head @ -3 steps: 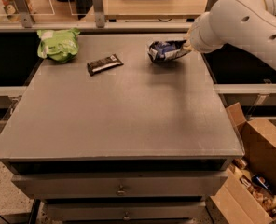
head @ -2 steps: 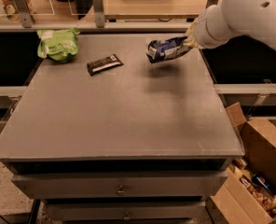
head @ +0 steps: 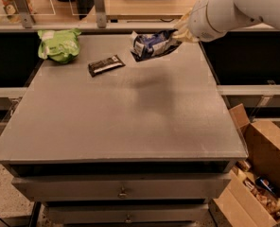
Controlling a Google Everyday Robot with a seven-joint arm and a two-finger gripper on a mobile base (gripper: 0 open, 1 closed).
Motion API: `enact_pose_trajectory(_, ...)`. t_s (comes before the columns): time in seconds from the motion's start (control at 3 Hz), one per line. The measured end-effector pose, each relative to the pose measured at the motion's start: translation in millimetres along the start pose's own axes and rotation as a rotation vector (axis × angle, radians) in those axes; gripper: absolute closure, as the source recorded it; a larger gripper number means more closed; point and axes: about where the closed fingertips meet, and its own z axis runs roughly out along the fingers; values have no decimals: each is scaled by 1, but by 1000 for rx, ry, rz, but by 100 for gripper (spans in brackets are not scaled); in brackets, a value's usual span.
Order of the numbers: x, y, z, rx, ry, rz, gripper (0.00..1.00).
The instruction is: Move blue chip bag near rxbar chocolate
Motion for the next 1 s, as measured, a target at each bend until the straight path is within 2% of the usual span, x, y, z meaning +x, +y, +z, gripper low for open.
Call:
enact_pose_trajectory(0.33,-26,-6,1,15,-46,38,100)
enact_pose_trajectory(1.0,-76,-18,36,-9,-106,77,100)
